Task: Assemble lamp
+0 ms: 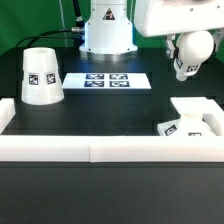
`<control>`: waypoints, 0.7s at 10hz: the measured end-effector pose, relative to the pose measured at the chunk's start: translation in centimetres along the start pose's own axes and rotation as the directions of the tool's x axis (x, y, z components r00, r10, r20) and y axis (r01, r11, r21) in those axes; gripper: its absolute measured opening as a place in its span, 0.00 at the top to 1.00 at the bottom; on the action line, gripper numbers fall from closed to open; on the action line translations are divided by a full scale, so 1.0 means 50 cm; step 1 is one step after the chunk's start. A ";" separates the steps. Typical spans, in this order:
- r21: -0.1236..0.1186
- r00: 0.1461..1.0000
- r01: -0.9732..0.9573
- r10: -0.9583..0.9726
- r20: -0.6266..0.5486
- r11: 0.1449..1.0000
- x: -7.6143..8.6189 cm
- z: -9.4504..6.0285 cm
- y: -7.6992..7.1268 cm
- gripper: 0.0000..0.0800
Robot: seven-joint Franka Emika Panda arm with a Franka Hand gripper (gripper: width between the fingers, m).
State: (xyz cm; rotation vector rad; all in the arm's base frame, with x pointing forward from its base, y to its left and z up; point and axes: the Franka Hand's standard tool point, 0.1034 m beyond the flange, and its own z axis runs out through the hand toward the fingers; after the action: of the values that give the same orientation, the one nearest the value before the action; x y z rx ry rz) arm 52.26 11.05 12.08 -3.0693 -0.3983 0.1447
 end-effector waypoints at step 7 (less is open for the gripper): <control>-0.047 0.962 0.038 -0.050 -0.268 0.998 0.042 -0.017 0.022 0.28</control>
Offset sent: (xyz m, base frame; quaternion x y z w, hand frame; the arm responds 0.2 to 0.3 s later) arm 0.0000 0.0000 0.0000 0.0000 0.1938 0.0000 0.9810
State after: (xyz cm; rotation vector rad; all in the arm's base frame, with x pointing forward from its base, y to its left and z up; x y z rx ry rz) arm 54.62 10.49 12.67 -3.0558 -0.4571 -0.2833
